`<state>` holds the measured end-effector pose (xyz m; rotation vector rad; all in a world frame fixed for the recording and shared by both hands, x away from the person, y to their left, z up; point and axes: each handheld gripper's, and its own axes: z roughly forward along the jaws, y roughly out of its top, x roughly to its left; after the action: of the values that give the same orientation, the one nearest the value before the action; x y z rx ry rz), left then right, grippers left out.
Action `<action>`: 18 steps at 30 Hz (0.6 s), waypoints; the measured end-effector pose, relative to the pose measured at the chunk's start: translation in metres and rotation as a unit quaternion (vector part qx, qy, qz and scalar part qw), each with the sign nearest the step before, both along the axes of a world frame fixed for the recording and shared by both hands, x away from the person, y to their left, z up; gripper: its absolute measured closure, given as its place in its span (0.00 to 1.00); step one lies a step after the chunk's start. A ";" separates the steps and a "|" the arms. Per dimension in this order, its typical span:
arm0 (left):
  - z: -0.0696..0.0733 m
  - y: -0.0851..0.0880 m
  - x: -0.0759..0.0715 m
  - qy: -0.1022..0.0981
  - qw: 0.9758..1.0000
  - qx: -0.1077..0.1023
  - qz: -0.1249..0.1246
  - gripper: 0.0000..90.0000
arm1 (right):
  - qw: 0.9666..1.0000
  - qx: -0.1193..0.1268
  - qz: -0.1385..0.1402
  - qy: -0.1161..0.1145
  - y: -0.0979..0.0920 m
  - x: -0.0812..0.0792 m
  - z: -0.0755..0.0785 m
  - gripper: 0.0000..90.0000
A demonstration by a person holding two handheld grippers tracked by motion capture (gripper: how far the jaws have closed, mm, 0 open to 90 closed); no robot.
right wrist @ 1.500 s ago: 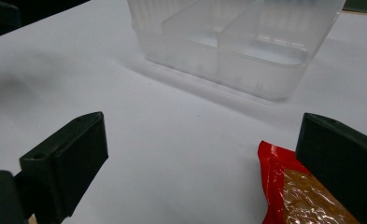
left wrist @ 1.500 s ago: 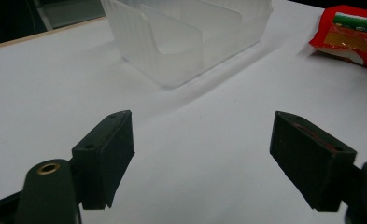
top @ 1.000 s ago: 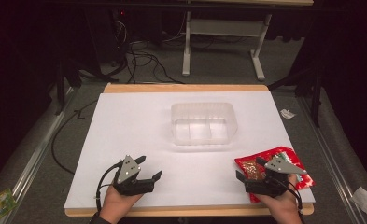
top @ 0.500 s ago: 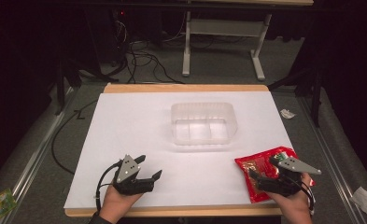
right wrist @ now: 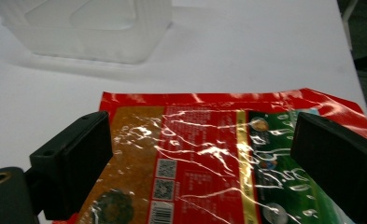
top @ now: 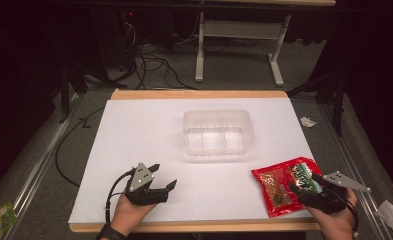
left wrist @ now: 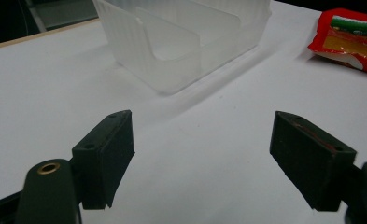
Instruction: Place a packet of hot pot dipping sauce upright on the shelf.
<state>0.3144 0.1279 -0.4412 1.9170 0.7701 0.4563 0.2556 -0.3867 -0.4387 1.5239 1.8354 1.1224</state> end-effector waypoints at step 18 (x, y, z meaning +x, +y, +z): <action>0.001 -0.010 0.006 -0.001 1.000 -0.005 -0.013 0.25 | 0.996 0.016 -0.084 0.037 -0.055 -0.009 -0.021 0.07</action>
<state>0.3201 0.1176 -0.4406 1.9141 0.7452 0.4375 0.2466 -0.4422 -0.4602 1.7244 1.7076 1.0345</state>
